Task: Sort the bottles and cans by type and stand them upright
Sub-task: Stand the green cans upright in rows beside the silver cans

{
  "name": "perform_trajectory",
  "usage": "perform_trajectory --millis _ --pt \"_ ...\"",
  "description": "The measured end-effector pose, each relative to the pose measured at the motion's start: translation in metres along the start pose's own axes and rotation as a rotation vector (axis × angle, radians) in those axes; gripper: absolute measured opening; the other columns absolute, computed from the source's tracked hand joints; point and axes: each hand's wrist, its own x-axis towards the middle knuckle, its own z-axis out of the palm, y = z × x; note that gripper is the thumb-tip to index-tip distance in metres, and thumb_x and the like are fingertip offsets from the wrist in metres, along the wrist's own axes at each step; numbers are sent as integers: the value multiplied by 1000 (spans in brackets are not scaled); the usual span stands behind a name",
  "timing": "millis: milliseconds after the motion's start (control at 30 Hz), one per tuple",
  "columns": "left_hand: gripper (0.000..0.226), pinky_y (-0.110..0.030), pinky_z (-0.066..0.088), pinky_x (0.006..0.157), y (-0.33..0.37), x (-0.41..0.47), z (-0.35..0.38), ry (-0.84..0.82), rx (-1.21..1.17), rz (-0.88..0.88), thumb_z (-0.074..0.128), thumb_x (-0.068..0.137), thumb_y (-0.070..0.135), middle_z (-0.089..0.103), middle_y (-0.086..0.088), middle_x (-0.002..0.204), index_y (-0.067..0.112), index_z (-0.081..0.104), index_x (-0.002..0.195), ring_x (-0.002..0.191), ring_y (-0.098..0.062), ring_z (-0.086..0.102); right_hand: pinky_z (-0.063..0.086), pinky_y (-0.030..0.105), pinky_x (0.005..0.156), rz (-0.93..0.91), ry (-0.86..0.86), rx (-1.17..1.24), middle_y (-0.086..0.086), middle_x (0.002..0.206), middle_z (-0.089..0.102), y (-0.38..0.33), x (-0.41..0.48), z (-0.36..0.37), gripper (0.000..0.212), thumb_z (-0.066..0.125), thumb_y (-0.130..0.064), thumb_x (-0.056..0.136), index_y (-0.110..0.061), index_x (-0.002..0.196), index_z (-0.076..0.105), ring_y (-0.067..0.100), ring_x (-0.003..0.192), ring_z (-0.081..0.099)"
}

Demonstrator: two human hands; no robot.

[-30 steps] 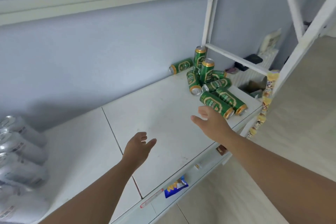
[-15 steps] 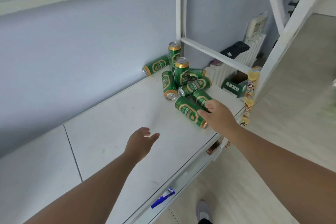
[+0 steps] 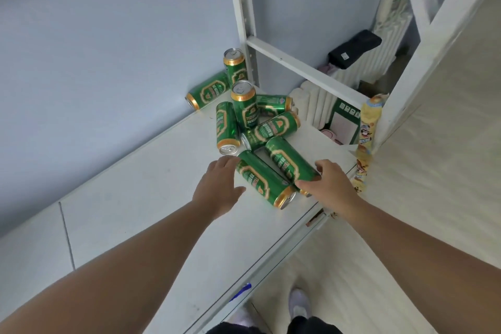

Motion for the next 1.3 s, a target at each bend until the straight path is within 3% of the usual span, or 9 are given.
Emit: perform_trajectory --millis 100,333,600,767,867,933,1033,1133,1300 --pt "83 -44 34 118 0 22 -7 -32 148 151 74 90 33 32 4 163 22 28 159 148 -26 27 59 41 77 23 -11 -7 3 103 64 3 3 5 73 75 -64 57 -18 112 59 18 90 66" --pt "75 -38 24 121 -2 51 -1 -78 426 507 66 95 20 34 7 162 25 29 160 148 -22 28 56 37 83 62 83 -32 0 105 63 4 1 16 82 81 -63 59 -15 123 60 19 100 62" --pt "67 -41 45 104 -9 58 7 10 474 611 78 82 16 60 1 142 19 54 145 125 -26 56 53 36 81 70 163 -66 -5 104 62 5 -3 28 71 80 -61 63 -20 117 61 18 99 61" --pt "66 -42 56 87 -23 49 7 87 410 594 89 70 27 69 -1 122 15 64 130 103 -28 65 41 16 59 35 197 59 -2 107 56 7 -6 25 62 85 -47 68 -20 117 60 12 90 57" --pt "71 -41 59 80 -32 38 5 107 339 541 90 68 33 69 -2 122 14 64 130 101 -28 65 48 25 73 -13 241 71 0 110 50 4 -8 17 65 86 -45 68 -19 121 57 16 94 58" --pt "72 -42 59 81 -35 30 2 93 275 454 86 74 37 66 -1 130 15 59 137 111 -29 64 48 29 79 -41 264 87 1 112 48 -4 -8 10 67 87 -42 69 -17 123 56 17 95 57" --pt "74 -40 54 87 -35 19 -2 54 177 270 77 83 44 57 5 142 21 47 147 123 -25 56 48 28 80 -113 304 107 0 112 45 -22 -7 2 64 88 -40 69 -17 120 56 16 94 56" --pt "74 -38 52 90 -37 8 -2 61 56 139 76 83 46 57 6 140 23 44 146 121 -23 57 52 29 80 -195 325 112 0 110 43 -44 -2 -3 60 88 -40 67 -17 112 57 15 90 57" --pt "66 -32 49 85 -37 -10 -1 83 -166 -47 79 80 46 61 10 127 28 51 137 109 -18 61 44 21 70 -299 273 73 -2 106 42 -70 5 -4 52 87 -42 64 -20 100 56 4 79 52"
